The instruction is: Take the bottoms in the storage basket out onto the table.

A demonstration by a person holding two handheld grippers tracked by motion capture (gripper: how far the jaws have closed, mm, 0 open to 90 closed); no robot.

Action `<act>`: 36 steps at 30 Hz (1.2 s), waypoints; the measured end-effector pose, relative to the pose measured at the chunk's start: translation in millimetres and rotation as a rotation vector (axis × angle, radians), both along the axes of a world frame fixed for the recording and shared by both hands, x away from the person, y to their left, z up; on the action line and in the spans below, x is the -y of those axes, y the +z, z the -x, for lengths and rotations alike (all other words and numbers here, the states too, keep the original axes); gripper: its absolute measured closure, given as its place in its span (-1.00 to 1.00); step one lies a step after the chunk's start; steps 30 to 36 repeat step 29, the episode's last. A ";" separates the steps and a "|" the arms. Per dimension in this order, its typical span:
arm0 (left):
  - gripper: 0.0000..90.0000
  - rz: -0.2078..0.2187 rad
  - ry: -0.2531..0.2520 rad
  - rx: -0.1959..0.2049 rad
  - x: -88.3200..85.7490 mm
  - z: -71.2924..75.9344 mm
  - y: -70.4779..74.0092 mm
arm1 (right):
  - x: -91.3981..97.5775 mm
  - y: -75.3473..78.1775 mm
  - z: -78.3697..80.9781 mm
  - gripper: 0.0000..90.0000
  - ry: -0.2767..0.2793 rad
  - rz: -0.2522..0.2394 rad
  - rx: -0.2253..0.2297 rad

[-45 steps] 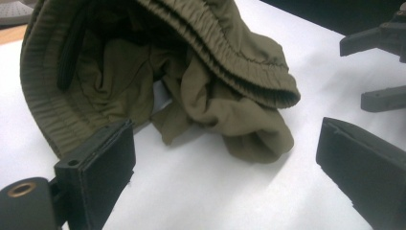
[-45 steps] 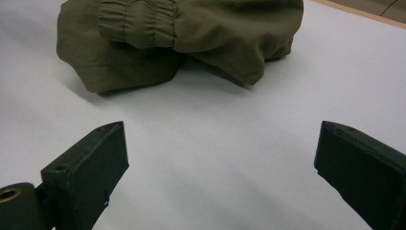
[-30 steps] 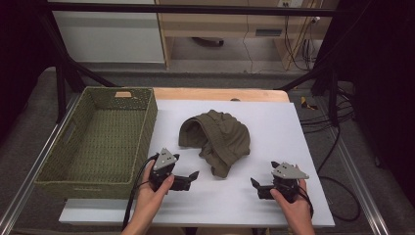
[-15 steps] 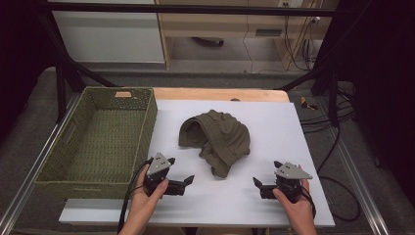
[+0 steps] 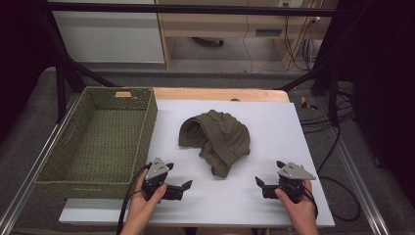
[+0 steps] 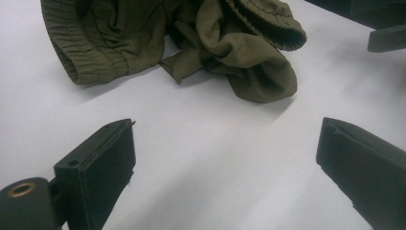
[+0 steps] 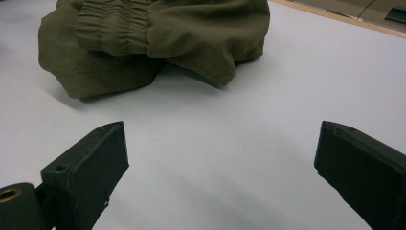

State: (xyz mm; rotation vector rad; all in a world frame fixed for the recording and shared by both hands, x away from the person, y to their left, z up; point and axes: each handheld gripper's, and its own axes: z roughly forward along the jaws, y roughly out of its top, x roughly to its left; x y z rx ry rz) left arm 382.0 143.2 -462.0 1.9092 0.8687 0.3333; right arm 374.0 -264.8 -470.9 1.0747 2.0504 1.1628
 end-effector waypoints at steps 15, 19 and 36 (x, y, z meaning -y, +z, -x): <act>-0.87 -0.049 0.018 -0.018 -9.0 3.6 -6.7 | 2.2 -0.1 0.0 -0.90 -0.003 -0.009 -0.004; -0.86 -0.042 0.022 -0.019 -12.4 4.7 -7.1 | 2.0 -1.0 -0.8 -0.90 -0.001 -0.003 -0.007; -0.86 -0.031 0.017 -0.018 -12.5 6.6 -3.8 | 1.2 -1.3 -1.2 -0.90 0.002 0.000 -0.008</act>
